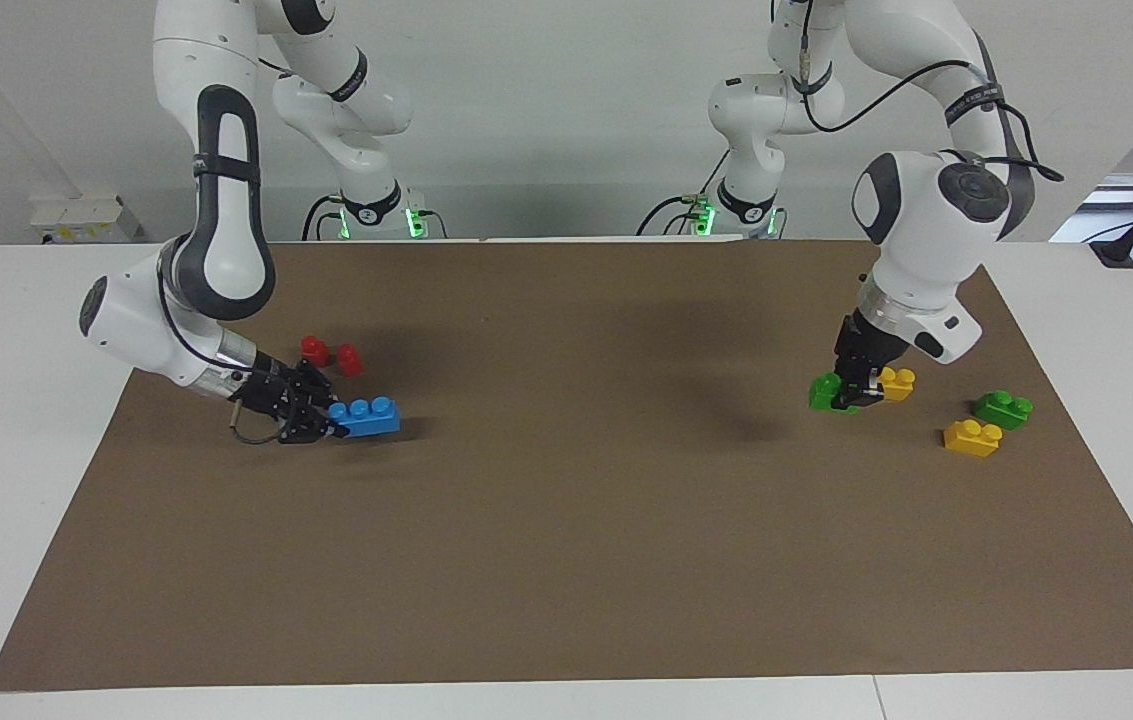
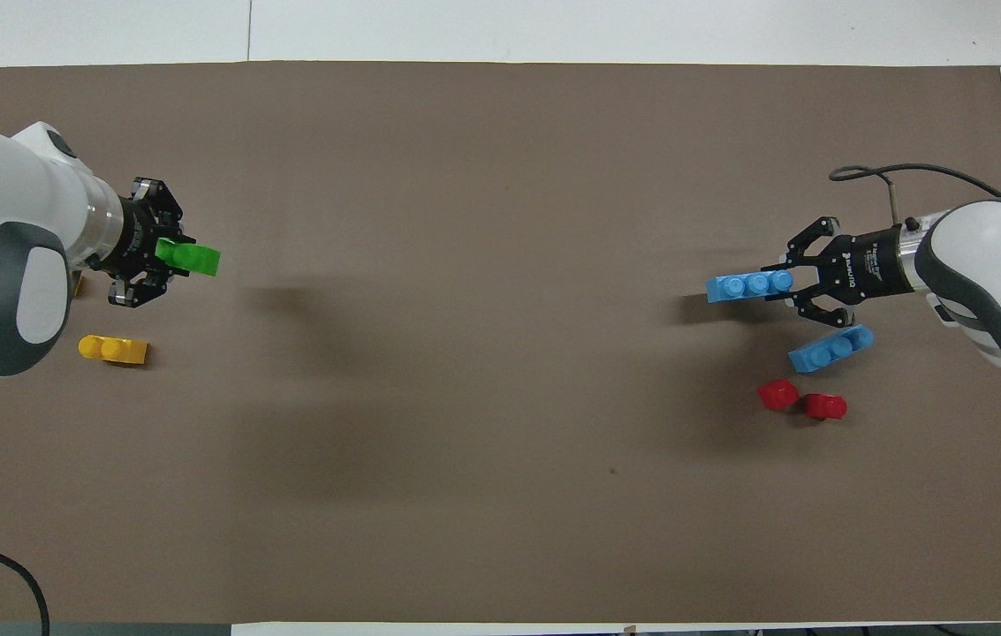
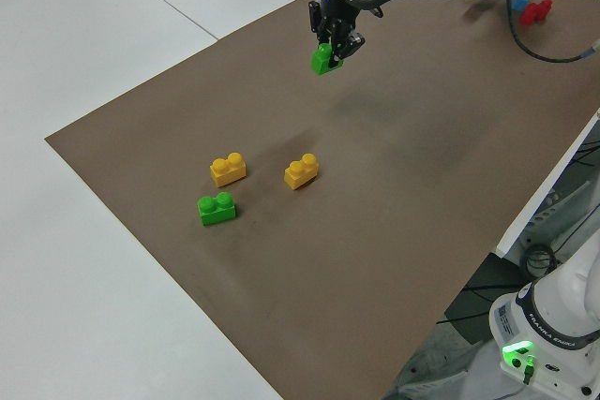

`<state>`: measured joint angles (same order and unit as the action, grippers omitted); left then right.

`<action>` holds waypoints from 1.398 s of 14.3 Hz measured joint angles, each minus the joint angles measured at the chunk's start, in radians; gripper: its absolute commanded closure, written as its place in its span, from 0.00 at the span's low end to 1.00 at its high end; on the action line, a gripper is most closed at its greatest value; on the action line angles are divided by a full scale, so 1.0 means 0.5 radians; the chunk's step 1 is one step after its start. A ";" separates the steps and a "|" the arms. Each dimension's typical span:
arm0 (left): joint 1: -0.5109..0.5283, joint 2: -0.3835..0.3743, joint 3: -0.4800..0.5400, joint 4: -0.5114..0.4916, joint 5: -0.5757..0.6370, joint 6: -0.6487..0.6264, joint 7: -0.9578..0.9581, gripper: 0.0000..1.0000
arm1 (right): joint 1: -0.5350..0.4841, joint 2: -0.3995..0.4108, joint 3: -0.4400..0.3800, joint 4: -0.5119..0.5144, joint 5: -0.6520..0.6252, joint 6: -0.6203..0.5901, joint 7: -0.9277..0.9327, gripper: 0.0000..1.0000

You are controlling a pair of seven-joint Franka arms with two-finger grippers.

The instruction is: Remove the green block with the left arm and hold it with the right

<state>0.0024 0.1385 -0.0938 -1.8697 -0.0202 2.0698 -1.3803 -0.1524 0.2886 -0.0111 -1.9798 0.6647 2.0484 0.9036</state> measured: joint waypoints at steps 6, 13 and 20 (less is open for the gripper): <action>0.205 0.156 0.000 -0.007 -0.003 0.204 0.369 1.00 | -0.051 0.022 0.005 -0.068 -0.009 0.046 -0.105 1.00; 0.275 0.379 0.001 0.022 -0.003 0.382 0.565 1.00 | -0.038 0.031 0.032 -0.112 -0.009 0.149 -0.113 0.29; 0.324 0.559 0.002 0.092 -0.001 0.534 0.615 1.00 | -0.033 0.015 0.033 -0.082 -0.009 0.079 -0.113 0.00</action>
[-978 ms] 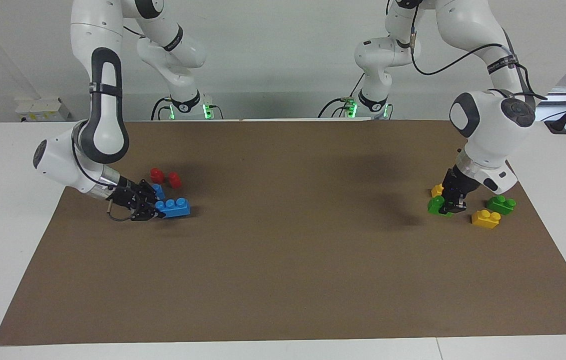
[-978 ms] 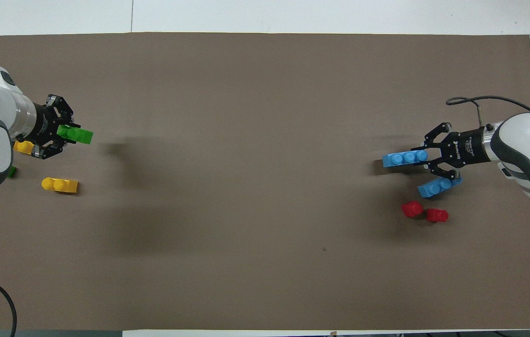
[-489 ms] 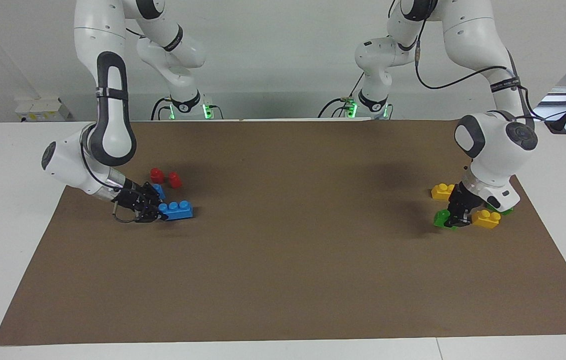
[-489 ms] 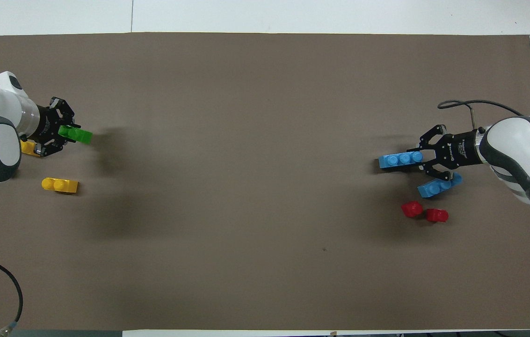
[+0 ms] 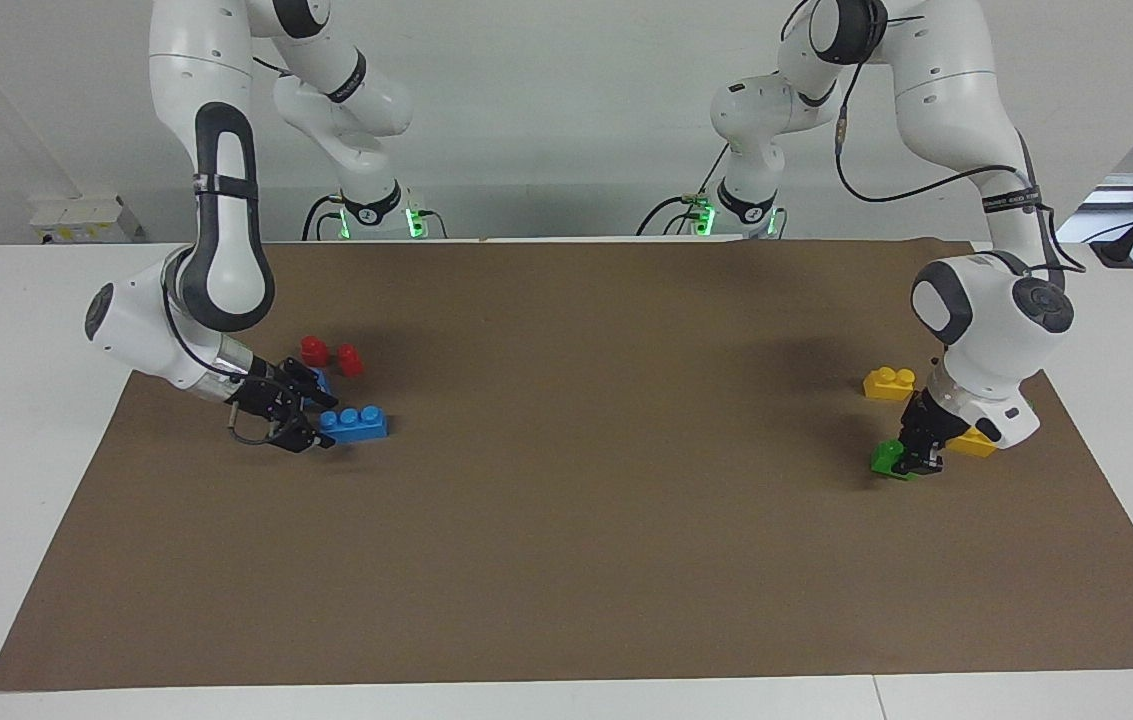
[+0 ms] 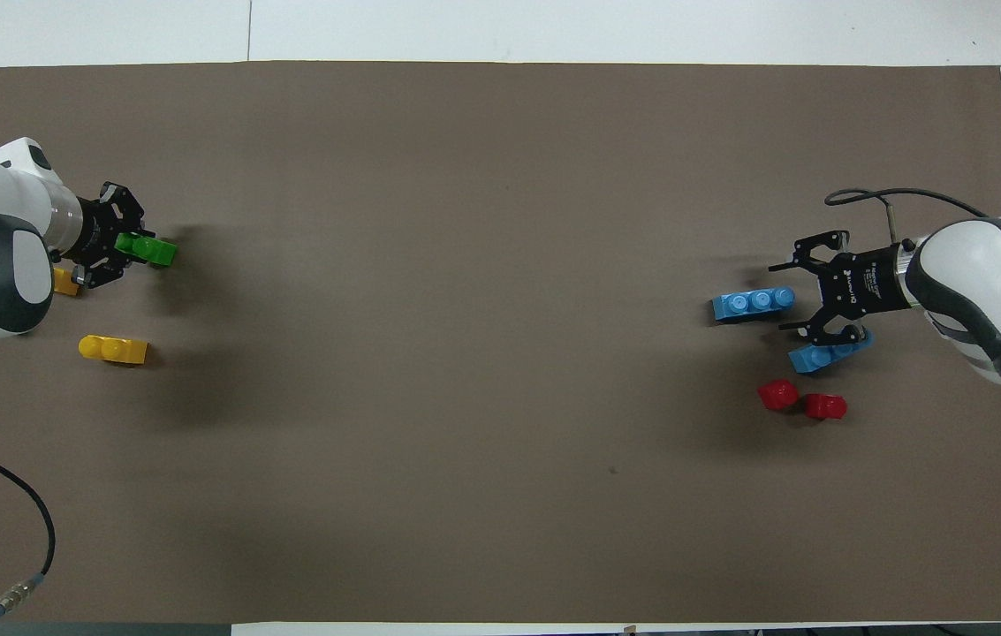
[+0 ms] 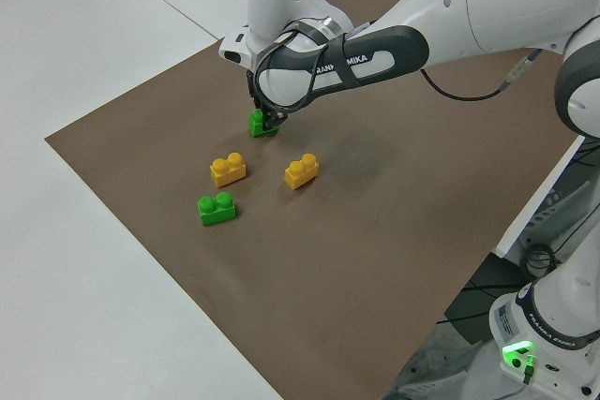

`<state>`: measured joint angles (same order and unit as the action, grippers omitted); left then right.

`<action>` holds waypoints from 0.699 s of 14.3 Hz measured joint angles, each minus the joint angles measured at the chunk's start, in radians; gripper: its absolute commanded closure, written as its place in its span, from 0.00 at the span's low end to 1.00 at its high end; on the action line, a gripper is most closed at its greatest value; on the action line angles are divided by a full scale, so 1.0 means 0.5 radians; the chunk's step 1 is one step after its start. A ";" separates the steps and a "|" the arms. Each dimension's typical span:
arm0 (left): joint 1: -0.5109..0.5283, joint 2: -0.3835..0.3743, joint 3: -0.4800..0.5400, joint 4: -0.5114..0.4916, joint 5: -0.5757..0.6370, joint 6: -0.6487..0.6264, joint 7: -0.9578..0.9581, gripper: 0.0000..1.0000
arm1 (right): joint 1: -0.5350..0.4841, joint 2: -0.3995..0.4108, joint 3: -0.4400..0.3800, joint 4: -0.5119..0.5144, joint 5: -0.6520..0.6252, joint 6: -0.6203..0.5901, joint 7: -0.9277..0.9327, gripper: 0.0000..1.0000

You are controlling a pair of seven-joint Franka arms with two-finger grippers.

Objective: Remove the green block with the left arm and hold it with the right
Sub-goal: 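Set the green brick down with the left gripper while the right gripper withdraws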

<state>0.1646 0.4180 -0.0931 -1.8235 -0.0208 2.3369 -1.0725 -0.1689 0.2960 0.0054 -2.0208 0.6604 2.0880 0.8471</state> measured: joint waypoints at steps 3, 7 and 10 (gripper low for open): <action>0.001 0.002 -0.003 0.002 0.000 0.011 0.102 0.00 | -0.001 -0.097 -0.004 0.111 -0.077 -0.201 0.001 0.00; -0.001 0.016 -0.008 0.003 0.009 0.023 0.206 0.00 | 0.002 -0.341 0.000 0.262 -0.373 -0.562 -0.016 0.00; -0.017 0.012 -0.028 0.032 0.069 0.026 0.235 0.00 | 0.063 -0.485 0.017 0.447 -0.685 -0.838 -0.262 0.00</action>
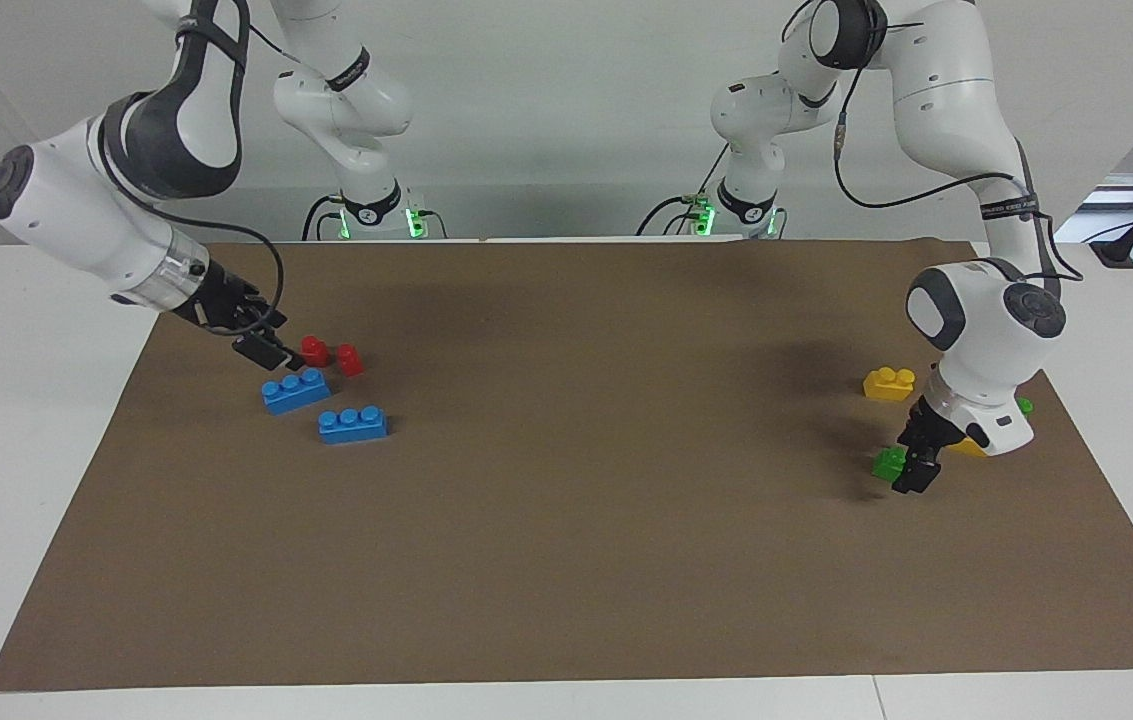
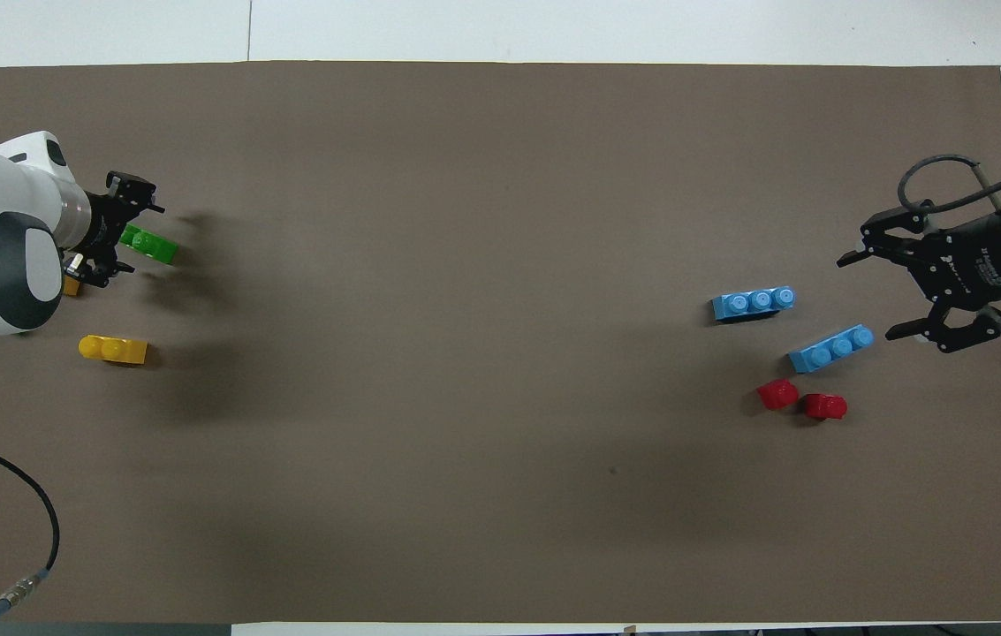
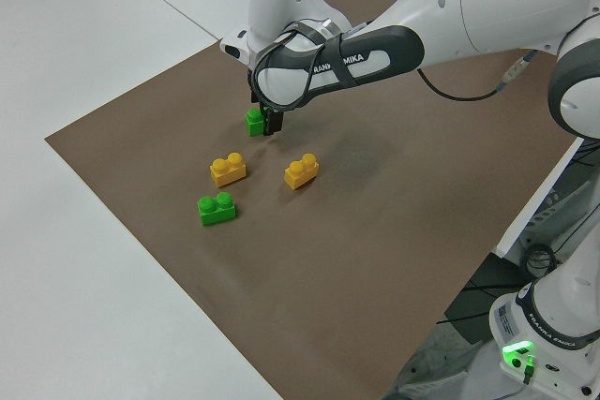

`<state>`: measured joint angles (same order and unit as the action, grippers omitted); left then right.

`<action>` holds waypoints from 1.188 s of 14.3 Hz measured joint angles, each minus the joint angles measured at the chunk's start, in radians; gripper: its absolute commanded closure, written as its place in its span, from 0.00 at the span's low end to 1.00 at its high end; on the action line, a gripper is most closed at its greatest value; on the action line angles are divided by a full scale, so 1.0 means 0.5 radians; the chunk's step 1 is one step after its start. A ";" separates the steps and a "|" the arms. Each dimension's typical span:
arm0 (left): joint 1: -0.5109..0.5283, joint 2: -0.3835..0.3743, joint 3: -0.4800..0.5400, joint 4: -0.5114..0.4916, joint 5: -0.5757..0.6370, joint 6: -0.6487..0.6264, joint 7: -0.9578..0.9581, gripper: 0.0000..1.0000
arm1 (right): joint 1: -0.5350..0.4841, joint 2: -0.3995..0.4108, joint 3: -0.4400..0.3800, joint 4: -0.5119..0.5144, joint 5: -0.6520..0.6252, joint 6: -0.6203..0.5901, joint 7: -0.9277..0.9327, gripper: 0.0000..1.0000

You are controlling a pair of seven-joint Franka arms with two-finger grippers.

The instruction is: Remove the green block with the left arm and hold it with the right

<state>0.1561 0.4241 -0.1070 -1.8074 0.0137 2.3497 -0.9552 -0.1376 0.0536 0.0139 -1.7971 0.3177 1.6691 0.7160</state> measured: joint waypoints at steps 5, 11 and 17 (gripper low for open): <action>-0.048 -0.112 -0.009 0.056 0.016 -0.133 0.188 0.00 | 0.107 -0.222 0.010 0.173 -0.305 -0.221 -0.652 0.00; -0.069 -0.321 -0.016 0.256 0.088 -0.694 0.676 0.00 | 0.132 -0.250 0.010 0.299 -0.575 -0.272 -1.252 0.00; -0.070 -0.578 -0.038 0.348 0.088 -1.072 1.336 0.00 | 0.163 -0.245 0.010 0.301 -0.624 -0.095 -1.265 0.00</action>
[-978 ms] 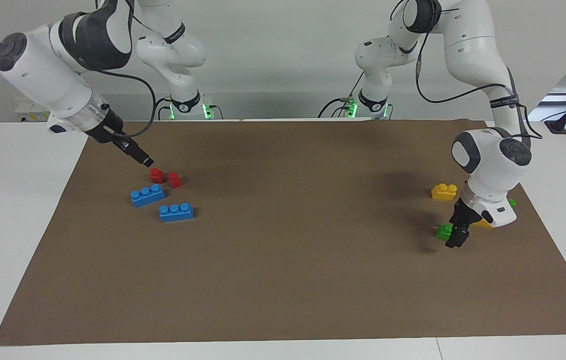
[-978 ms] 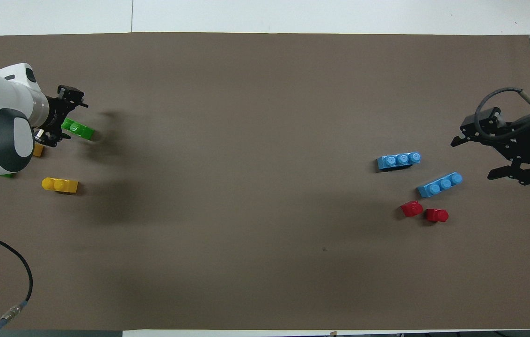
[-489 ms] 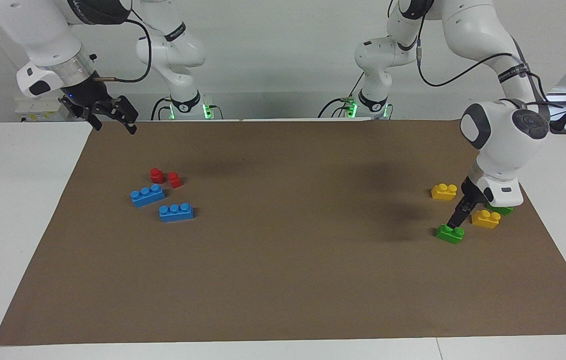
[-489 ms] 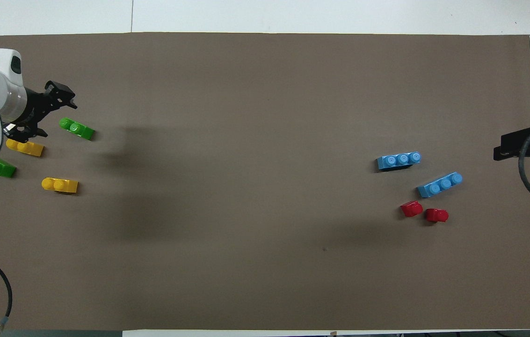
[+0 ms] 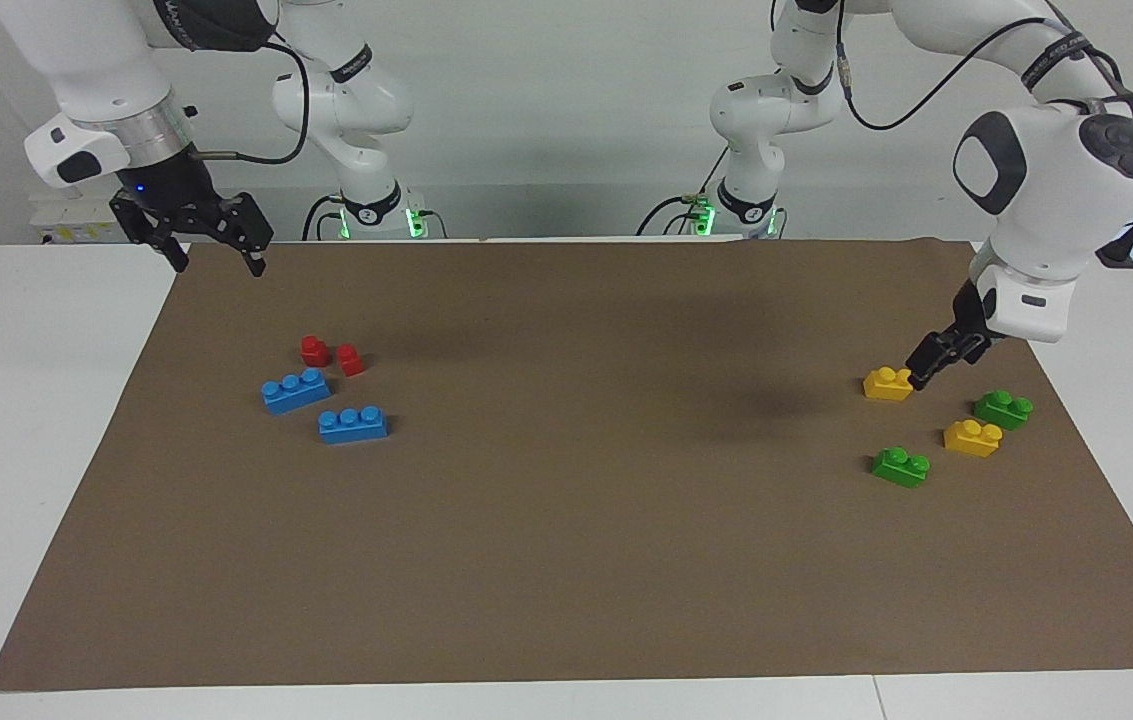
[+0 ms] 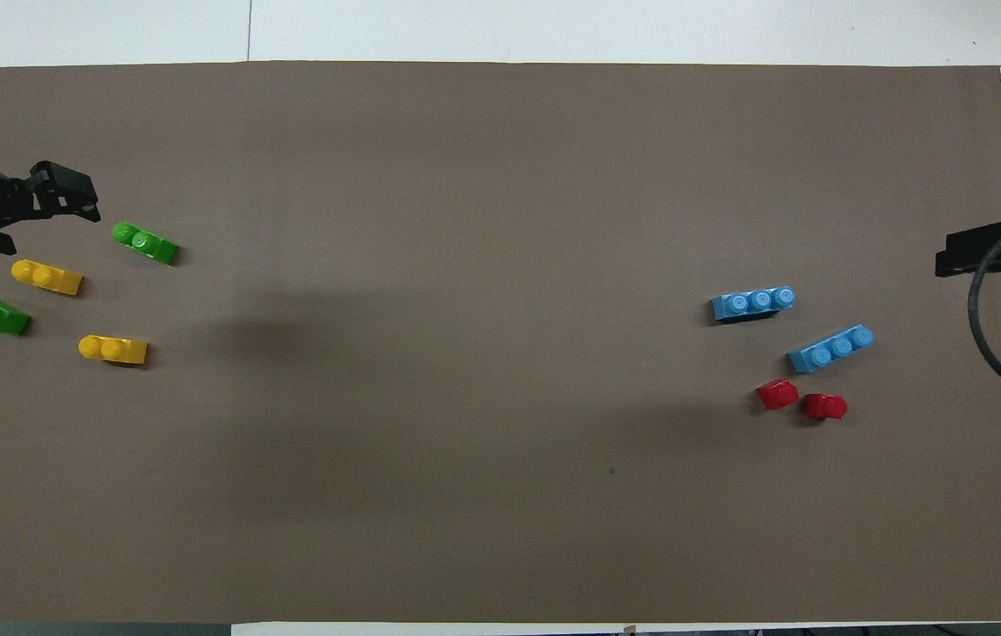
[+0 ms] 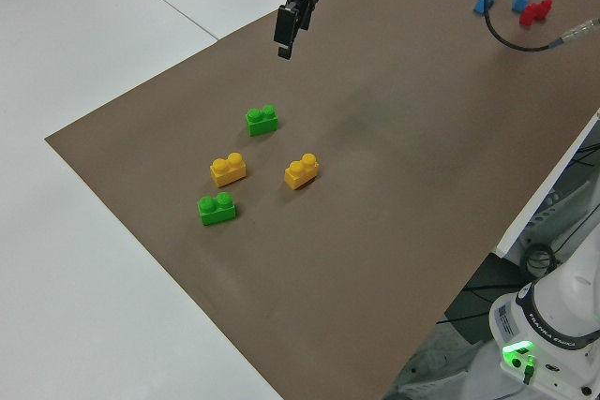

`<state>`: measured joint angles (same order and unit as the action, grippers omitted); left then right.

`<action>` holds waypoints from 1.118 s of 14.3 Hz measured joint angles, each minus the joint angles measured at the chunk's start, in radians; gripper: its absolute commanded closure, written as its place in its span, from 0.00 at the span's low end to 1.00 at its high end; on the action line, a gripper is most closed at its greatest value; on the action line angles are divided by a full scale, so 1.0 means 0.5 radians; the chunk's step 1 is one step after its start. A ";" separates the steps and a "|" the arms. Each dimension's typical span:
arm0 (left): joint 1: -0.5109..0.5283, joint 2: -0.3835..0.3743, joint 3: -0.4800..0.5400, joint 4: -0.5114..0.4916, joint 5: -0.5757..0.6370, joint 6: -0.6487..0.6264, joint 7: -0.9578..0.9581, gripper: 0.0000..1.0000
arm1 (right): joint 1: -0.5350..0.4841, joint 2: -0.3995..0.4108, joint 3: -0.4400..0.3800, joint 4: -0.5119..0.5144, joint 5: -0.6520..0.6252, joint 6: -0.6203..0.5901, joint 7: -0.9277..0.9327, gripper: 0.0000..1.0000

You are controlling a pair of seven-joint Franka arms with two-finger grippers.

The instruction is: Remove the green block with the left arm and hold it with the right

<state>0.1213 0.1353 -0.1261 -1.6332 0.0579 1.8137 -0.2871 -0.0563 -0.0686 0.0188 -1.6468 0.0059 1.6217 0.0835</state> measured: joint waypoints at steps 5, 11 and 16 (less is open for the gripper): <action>-0.001 -0.245 -0.018 0.005 0.000 -0.347 0.454 0.00 | 0.000 0.001 0.000 0.000 0.000 0.018 -0.036 0.00; -0.001 -0.430 -0.018 0.005 -0.044 -0.525 0.621 0.00 | -0.002 0.003 -0.002 0.000 0.000 0.018 -0.144 0.00; 0.003 -0.442 -0.004 0.005 -0.150 -0.526 0.621 0.00 | -0.003 0.004 -0.002 -0.001 0.000 -0.030 -0.146 0.00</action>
<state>0.1229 -0.0859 -0.1282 -1.6308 -0.0171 1.5508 0.0235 -0.0578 -0.0669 0.0176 -1.6474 0.0057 1.6067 0.0103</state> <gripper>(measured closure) 0.000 0.000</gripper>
